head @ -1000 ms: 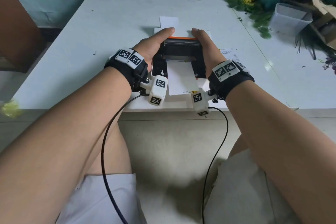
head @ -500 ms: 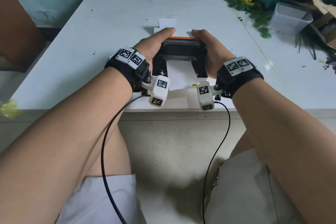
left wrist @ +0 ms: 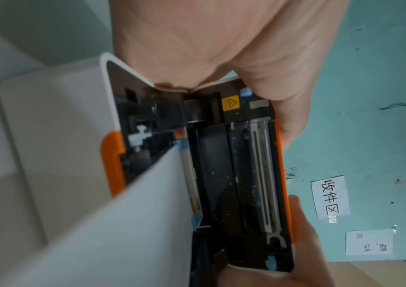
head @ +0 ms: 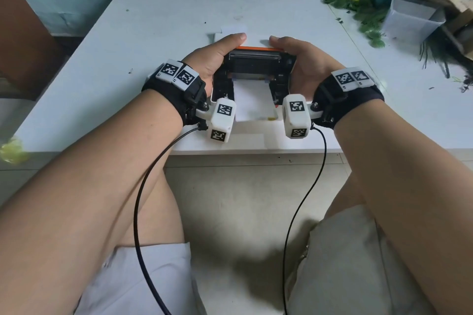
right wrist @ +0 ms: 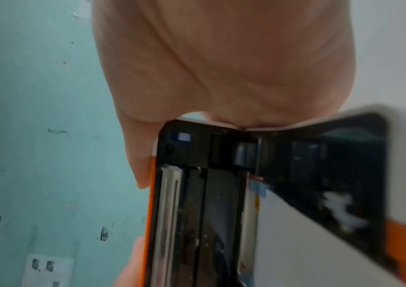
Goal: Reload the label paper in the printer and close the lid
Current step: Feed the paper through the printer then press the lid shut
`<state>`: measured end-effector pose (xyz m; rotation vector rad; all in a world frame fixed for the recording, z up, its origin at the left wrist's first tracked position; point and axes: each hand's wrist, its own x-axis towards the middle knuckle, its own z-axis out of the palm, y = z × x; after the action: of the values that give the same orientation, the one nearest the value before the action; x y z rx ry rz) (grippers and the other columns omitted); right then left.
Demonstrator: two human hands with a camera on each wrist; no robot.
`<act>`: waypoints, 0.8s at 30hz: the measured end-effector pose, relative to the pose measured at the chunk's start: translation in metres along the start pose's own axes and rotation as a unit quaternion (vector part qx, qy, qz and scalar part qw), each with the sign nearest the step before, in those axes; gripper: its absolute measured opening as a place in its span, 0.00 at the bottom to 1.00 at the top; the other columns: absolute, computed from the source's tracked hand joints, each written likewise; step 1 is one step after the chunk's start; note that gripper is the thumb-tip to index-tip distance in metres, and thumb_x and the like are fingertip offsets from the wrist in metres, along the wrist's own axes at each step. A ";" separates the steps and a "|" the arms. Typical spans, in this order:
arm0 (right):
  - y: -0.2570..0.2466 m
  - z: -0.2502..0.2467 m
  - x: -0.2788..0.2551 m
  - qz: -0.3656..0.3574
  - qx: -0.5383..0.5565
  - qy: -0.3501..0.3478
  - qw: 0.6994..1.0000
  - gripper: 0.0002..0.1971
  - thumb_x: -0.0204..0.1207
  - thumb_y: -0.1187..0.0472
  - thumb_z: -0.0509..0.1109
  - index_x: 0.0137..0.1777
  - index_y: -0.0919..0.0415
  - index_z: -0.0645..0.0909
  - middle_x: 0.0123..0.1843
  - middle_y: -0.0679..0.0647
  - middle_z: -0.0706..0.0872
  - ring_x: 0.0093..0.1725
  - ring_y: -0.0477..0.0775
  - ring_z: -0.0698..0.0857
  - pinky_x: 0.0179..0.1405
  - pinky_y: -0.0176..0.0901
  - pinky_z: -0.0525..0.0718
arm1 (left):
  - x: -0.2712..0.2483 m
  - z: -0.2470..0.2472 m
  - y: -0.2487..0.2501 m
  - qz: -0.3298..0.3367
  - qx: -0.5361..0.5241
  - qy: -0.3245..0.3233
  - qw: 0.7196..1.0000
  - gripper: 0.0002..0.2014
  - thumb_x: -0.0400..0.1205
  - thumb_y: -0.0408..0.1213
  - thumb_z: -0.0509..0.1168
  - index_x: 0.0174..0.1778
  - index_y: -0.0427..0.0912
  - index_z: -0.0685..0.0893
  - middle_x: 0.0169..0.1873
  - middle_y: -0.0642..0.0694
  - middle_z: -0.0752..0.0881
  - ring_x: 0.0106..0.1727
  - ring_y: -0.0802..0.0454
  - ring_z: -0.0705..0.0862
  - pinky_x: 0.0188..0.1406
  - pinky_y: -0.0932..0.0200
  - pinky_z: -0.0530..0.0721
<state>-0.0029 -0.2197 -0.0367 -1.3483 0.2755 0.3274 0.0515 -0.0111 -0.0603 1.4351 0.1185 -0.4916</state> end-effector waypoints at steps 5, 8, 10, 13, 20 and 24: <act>-0.009 -0.004 -0.007 0.024 0.013 -0.017 0.999 0.10 0.90 0.52 0.71 0.64 0.53 0.89 0.48 0.60 0.98 0.43 0.61 0.98 0.44 0.60 0.96 | 0.005 -0.002 -0.002 0.014 0.007 0.003 1.000 0.37 0.66 0.59 0.86 0.69 0.45 0.90 0.53 0.42 0.96 0.53 0.41 0.95 0.53 0.47 0.92; -0.009 -0.001 -0.009 0.026 0.018 -0.015 0.999 0.09 0.90 0.52 0.71 0.60 0.55 0.89 0.45 0.60 0.98 0.39 0.61 0.98 0.42 0.58 0.96 | 0.012 -0.003 -0.004 0.018 0.014 0.018 1.000 0.48 0.56 0.63 0.88 0.72 0.46 0.88 0.61 0.40 0.94 0.62 0.38 0.94 0.64 0.41 0.90; -0.006 0.002 -0.008 0.029 0.017 -0.009 0.999 0.10 0.88 0.50 0.73 0.56 0.56 0.90 0.49 0.60 0.98 0.46 0.63 0.99 0.47 0.60 0.97 | 0.017 -0.003 -0.004 0.016 0.024 0.023 0.999 0.51 0.53 0.67 0.88 0.73 0.48 0.88 0.66 0.41 0.93 0.67 0.38 0.91 0.71 0.38 0.87; -0.002 0.006 -0.005 0.019 0.020 0.010 1.000 0.12 0.85 0.49 0.77 0.57 0.57 0.89 0.55 0.61 0.97 0.60 0.66 0.97 0.61 0.69 0.94 | 0.025 -0.005 -0.004 -0.005 0.047 0.023 0.999 0.62 0.44 0.73 0.87 0.77 0.52 0.85 0.76 0.43 0.87 0.75 0.39 0.86 0.76 0.36 0.82; 0.001 0.007 -0.002 0.024 0.022 0.007 0.999 0.15 0.83 0.48 0.79 0.60 0.58 0.86 0.71 0.64 0.93 0.72 0.69 0.92 0.71 0.73 0.88 | 0.019 -0.003 -0.003 0.000 0.063 0.020 0.998 0.59 0.48 0.76 0.84 0.77 0.53 0.85 0.77 0.43 0.86 0.78 0.41 0.84 0.78 0.36 0.80; 0.002 0.007 -0.001 0.026 0.027 0.002 0.999 0.15 0.82 0.48 0.78 0.60 0.58 0.86 0.69 0.63 0.95 0.69 0.69 0.94 0.71 0.73 0.88 | 0.022 -0.005 -0.004 -0.004 0.060 0.025 0.998 0.63 0.44 0.77 0.84 0.78 0.54 0.84 0.78 0.44 0.85 0.79 0.41 0.83 0.78 0.36 0.79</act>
<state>-0.0047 -0.2121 -0.0361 -1.2908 0.3212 0.3592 0.0704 -0.0124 -0.0728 1.5647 0.1362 -0.4761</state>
